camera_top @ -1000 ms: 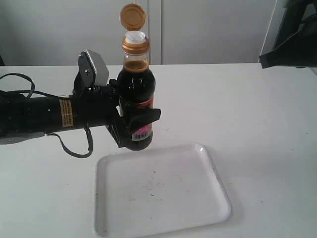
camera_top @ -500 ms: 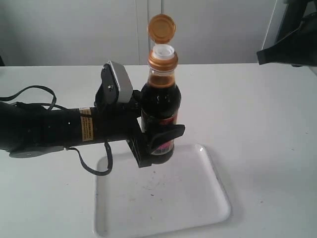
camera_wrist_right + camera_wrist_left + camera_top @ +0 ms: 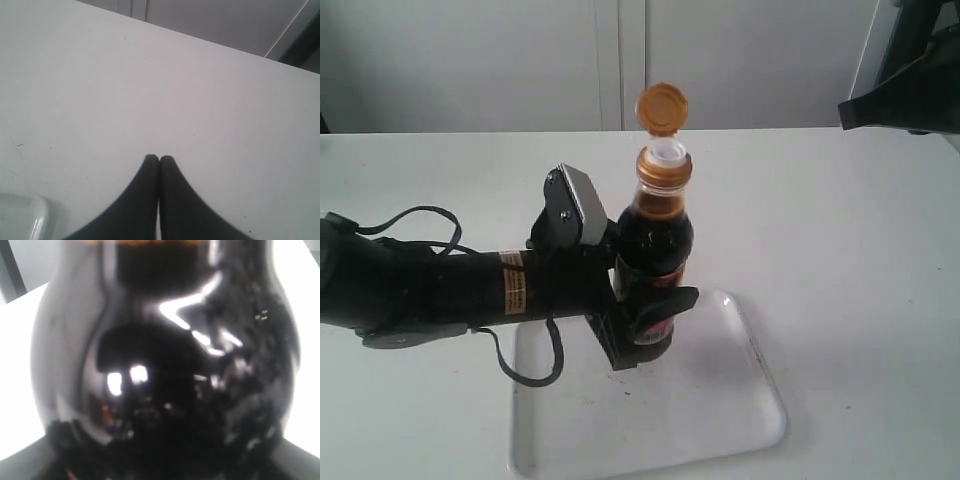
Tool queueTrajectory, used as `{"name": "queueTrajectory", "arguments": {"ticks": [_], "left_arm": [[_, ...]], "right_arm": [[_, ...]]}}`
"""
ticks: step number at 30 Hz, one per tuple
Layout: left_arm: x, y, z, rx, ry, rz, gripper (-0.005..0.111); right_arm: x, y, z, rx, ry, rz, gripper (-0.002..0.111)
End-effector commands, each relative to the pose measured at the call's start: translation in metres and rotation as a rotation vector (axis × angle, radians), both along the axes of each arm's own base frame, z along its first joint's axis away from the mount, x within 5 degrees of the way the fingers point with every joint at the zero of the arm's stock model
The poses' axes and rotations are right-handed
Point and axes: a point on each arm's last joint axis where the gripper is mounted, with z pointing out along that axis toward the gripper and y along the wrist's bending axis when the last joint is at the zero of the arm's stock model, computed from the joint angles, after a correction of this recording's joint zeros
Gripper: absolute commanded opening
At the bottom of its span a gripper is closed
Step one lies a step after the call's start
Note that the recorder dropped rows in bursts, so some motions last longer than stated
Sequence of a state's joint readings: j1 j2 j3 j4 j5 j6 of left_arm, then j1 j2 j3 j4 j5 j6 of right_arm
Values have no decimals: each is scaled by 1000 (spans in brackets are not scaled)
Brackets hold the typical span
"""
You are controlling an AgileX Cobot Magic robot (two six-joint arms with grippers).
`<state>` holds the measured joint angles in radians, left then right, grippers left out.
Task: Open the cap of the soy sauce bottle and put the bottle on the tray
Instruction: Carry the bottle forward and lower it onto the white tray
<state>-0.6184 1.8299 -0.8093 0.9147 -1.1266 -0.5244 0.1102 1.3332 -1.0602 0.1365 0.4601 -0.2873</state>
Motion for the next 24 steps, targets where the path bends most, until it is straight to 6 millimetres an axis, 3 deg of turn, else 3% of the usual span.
{"name": "queueTrajectory", "arguments": {"ticks": [1, 7, 15, 24], "left_arm": [[-6, -7, 20, -130, -39, -9, 0], [-4, -9, 15, -127, -43, 8, 0], [1, -11, -10, -76, -22, 22, 0], [-1, -12, -15, -77, 49, 5, 0]], "right_arm": [[0, -1, 1, 10, -18, -8, 0], [0, -1, 1, 9, -16, -8, 0], [0, -1, 1, 9, -18, -8, 0], [0, -1, 1, 9, -18, -8, 0]]}}
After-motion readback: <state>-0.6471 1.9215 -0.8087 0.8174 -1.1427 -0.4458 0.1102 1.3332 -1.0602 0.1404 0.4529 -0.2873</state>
